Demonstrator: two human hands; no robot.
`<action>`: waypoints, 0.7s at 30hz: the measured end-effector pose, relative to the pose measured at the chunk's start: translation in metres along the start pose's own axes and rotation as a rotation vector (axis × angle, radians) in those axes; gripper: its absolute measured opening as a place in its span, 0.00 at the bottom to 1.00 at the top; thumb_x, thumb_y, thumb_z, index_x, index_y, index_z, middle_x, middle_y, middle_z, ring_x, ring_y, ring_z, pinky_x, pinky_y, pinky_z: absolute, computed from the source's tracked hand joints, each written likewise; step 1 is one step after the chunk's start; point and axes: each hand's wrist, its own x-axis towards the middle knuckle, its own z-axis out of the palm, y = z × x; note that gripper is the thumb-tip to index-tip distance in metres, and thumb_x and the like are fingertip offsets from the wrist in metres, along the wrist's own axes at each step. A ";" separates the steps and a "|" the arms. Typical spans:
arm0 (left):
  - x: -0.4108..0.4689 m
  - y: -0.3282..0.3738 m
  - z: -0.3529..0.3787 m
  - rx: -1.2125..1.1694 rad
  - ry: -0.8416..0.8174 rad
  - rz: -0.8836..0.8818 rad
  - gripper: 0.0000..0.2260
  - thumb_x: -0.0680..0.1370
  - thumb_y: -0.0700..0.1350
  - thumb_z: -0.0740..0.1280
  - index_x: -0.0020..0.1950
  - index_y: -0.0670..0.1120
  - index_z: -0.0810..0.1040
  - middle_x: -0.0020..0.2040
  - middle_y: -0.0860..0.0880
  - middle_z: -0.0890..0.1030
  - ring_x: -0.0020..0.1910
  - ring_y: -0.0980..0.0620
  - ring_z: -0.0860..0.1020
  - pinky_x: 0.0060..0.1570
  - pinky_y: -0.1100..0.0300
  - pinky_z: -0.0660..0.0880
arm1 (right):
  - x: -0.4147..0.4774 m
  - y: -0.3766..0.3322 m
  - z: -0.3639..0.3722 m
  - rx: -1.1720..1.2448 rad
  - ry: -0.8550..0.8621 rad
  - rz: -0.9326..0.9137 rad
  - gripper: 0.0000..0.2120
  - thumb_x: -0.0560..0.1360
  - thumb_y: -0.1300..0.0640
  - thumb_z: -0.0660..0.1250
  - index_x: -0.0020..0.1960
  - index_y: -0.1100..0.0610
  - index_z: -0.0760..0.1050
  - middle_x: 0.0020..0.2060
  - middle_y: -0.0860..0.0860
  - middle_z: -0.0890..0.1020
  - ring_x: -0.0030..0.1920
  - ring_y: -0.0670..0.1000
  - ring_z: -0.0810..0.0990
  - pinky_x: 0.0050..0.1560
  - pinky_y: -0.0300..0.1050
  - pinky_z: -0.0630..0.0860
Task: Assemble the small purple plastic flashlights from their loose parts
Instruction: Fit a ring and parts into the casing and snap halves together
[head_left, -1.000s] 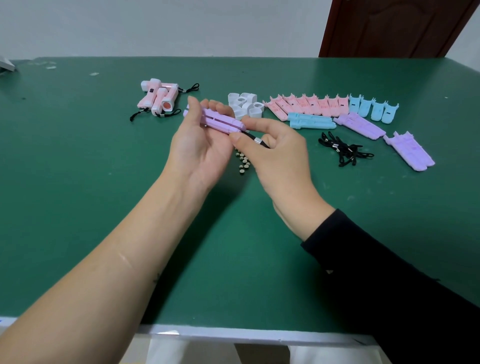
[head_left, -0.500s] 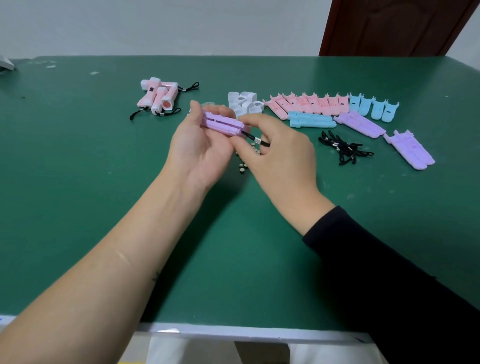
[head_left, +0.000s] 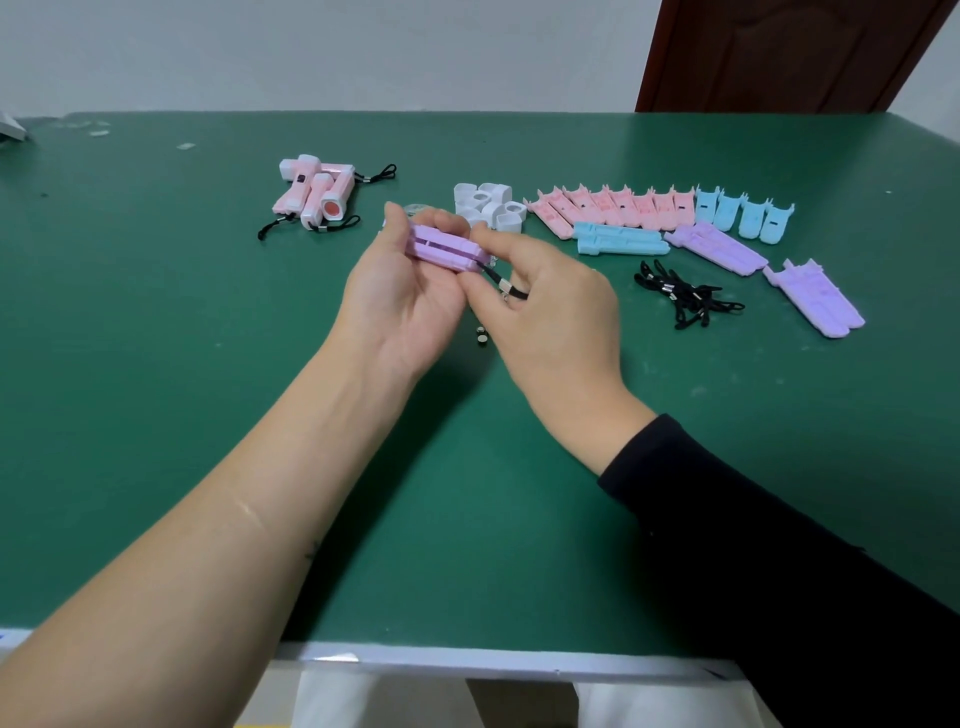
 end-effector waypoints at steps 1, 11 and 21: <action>0.000 0.000 0.000 -0.001 0.007 0.000 0.17 0.85 0.49 0.53 0.41 0.41 0.68 0.30 0.45 0.74 0.25 0.48 0.78 0.49 0.50 0.74 | -0.001 -0.001 0.000 -0.003 0.001 -0.003 0.13 0.76 0.50 0.68 0.60 0.47 0.80 0.23 0.44 0.63 0.32 0.52 0.74 0.39 0.50 0.75; 0.000 0.003 0.003 0.033 0.026 -0.023 0.11 0.85 0.45 0.56 0.46 0.41 0.67 0.36 0.44 0.74 0.39 0.50 0.74 0.51 0.52 0.74 | 0.001 0.003 -0.001 0.008 0.016 0.007 0.12 0.75 0.49 0.69 0.58 0.47 0.81 0.23 0.41 0.64 0.29 0.46 0.68 0.38 0.46 0.71; -0.003 0.002 0.005 0.104 -0.028 -0.022 0.13 0.84 0.44 0.56 0.45 0.38 0.71 0.42 0.43 0.80 0.54 0.46 0.81 0.49 0.51 0.77 | 0.004 0.008 -0.005 0.034 -0.010 0.060 0.13 0.72 0.44 0.70 0.55 0.46 0.81 0.21 0.42 0.67 0.24 0.44 0.66 0.31 0.42 0.65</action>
